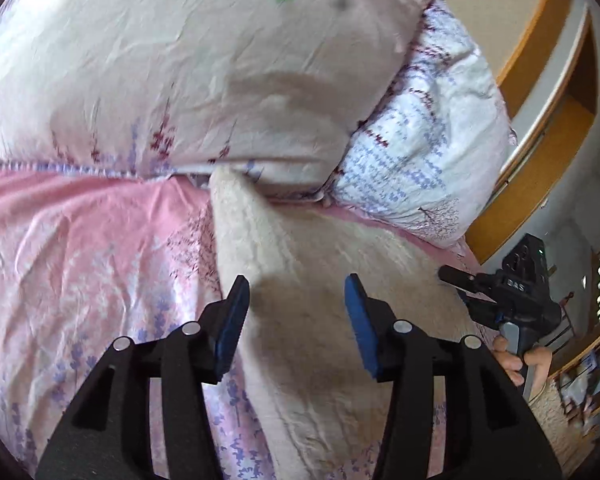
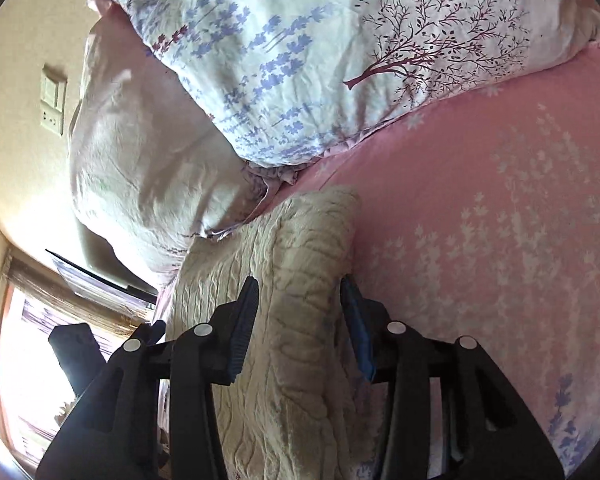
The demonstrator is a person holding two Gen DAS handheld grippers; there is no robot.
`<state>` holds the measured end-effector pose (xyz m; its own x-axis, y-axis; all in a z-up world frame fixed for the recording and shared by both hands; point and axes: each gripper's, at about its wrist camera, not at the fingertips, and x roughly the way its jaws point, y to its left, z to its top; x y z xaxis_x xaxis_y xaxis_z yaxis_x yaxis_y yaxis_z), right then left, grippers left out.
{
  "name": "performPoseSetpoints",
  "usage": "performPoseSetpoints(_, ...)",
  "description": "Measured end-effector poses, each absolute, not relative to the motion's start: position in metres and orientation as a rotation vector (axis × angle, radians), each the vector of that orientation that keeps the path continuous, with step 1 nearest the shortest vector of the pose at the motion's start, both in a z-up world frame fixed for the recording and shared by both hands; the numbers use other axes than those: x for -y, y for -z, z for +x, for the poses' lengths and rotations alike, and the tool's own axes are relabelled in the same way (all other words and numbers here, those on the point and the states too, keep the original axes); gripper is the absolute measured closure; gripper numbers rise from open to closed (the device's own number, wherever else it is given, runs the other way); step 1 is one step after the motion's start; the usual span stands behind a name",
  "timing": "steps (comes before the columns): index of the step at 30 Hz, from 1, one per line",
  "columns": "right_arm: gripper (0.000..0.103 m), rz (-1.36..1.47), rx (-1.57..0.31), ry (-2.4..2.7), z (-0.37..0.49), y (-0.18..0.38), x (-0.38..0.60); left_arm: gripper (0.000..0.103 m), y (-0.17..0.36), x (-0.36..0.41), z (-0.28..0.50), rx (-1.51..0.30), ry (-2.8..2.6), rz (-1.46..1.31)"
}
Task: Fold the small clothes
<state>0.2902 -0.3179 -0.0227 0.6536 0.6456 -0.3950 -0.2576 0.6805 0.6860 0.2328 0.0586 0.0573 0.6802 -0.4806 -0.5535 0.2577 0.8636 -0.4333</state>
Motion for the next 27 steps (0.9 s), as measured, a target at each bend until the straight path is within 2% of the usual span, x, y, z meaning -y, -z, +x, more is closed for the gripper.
performPoseSetpoints(1,0.065,0.628,-0.686,-0.556,0.296,0.022,0.311,0.052,-0.063,-0.053,0.228,-0.686,0.441,-0.309)
performPoseSetpoints(3,0.084,0.589,-0.679,-0.552,0.298,0.021,0.302,0.048,-0.069,-0.038,0.224,-0.677,0.494,-0.263)
performPoseSetpoints(6,0.088,0.530,-0.617,-0.453,0.290,0.018,0.300,0.048,-0.063,-0.015,0.229,-0.723,0.547,-0.209)
performPoseSetpoints(7,0.095,0.533,-0.612,-0.423,0.288,0.020,0.304,0.048,-0.059,-0.007,0.232,-0.744,0.555,-0.195)
performPoseSetpoints(10,0.095,0.561,-0.645,-0.379,0.290,0.032,0.317,0.049,-0.044,0.003,0.236,-0.796,0.593,-0.173)
performPoseSetpoints(15,0.093,0.530,-0.679,-0.321,0.299,0.034,0.313,0.065,-0.030,0.005,0.244,-0.810,0.550,-0.125)
performPoseSetpoints(17,0.087,0.473,-0.697,-0.307,0.301,0.029,0.308,0.066,-0.030,0.007,0.247,-0.808,0.539,-0.124)
performPoseSetpoints(18,0.076,0.443,-0.690,-0.287,0.296,0.025,0.308,0.065,-0.032,0.005,0.245,-0.804,0.533,-0.132)
performPoseSetpoints(19,0.063,0.420,-0.669,-0.272,0.287,0.021,0.308,0.061,-0.035,0.004,0.241,-0.796,0.533,-0.138)
performPoseSetpoints(20,0.061,0.401,-0.632,-0.270,0.273,0.015,0.309,0.053,-0.039,0.002,0.235,-0.783,0.532,-0.141)
performPoseSetpoints(23,0.061,0.359,-0.538,-0.356,0.228,0.003,0.306,0.039,-0.048,0.001,0.211,-0.743,0.530,-0.117)
performPoseSetpoints(27,0.061,0.304,-0.491,-0.463,0.184,0.004,0.291,0.031,-0.045,0.011,0.184,-0.740,0.504,-0.050)
